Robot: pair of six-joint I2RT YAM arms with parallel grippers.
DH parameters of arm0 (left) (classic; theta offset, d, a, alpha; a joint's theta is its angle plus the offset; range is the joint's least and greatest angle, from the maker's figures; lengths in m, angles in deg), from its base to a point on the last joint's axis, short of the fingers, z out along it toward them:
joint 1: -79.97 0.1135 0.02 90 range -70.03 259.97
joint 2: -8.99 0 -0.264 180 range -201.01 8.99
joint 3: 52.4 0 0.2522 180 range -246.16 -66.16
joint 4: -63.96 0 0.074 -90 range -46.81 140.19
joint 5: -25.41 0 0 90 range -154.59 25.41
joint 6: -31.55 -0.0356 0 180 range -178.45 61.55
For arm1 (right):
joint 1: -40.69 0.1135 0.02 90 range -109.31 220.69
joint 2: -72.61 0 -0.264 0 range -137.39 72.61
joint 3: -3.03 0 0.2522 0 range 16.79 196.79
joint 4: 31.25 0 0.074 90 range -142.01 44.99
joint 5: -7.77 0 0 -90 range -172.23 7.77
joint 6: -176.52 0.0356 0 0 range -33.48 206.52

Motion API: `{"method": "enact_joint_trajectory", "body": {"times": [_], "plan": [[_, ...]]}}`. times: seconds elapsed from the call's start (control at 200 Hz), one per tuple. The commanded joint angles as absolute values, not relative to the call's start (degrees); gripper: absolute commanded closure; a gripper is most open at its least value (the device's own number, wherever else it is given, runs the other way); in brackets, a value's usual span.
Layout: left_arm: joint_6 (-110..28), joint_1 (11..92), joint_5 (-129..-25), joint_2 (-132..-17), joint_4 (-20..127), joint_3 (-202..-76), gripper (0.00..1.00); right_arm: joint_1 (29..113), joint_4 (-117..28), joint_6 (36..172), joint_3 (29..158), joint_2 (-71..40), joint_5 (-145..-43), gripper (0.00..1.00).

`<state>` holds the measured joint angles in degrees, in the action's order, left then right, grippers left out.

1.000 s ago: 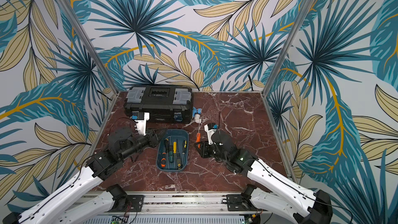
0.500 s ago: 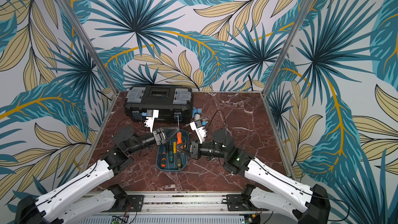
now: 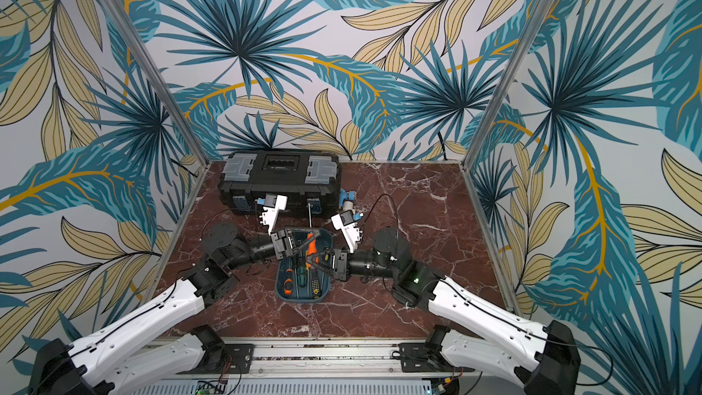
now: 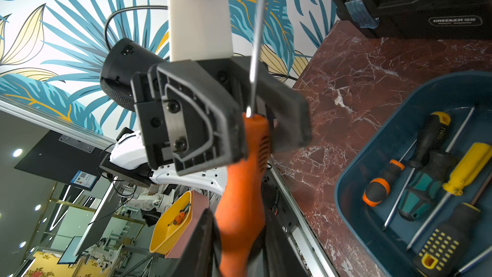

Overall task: Put the screwdriver on the desktop into the storage box
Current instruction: Place the screwdriver in the storage box.

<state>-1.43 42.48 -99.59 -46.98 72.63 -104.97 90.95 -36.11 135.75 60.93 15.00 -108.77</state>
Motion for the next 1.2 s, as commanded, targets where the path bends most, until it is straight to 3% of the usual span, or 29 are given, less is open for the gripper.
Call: {"method": "enact_joint_trajectory", "body": {"times": [0.0, 0.1, 0.145, 0.235, 0.286, 0.311, 0.336, 0.476, 0.816, 0.972, 1.107, 1.197], "plan": [[-1.76, 42.66, -101.38, -47.68, 74.34, -103.95, 1.00, 91.21, -34.11, 136.00, 61.00, 15.12, -107.97, 1.00], [-3.03, 42.62, -99.42, -47.79, 70.11, -105.18, 1.00, 91.15, -35.58, 135.63, 61.28, 15.37, -106.64, 0.99], [-4.49, 42.62, -97.83, -47.72, 65.83, -106.41, 1.00, 91.16, -38.81, 134.75, 62.16, 15.49, -104.78, 0.89], [-8.06, 42.60, -88.69, -47.18, 50.23, -110.88, 1.00, 91.42, -50.26, 131.26, 65.35, 15.15, -97.27, 0.54], [-9.26, 42.58, -83.25, -47.01, 43.15, -113.00, 1.00, 92.45, -58.75, 128.73, 68.16, 13.74, -91.31, 0.44], [-9.48, 42.61, -81.55, -46.80, 40.98, -113.61, 1.00, 93.17, -62.66, 127.55, 69.75, 12.78, -88.49, 0.33], [-9.58, 42.58, -79.88, -46.64, 39.52, -113.92, 1.00, 94.09, -65.82, 126.34, 71.25, 11.69, -85.87, 0.31], [-8.88, 42.62, -77.24, -45.99, 38.39, -113.71, 1.00, 99.50, -73.25, 123.04, 77.34, 5.97, -77.09, 0.31], [-7.12, 42.66, -77.59, -46.01, 38.54, -112.86, 1.00, 103.66, -72.44, 120.77, 84.74, -4.02, -75.94, 0.41], [-7.00, 42.62, -77.39, -45.81, 38.36, -112.66, 1.00, 103.80, -71.69, 121.23, 85.07, -5.36, -74.92, 0.51], [-5.54, 42.62, -76.89, -45.29, 40.35, -111.20, 1.00, 103.83, -71.66, 121.67, 84.83, -6.13, -74.43, 0.53], [-5.16, 42.73, -76.22, -44.95, 41.16, -110.37, 1.00, 103.74, -71.58, 122.02, 84.49, -6.01, -74.28, 0.66]]}}
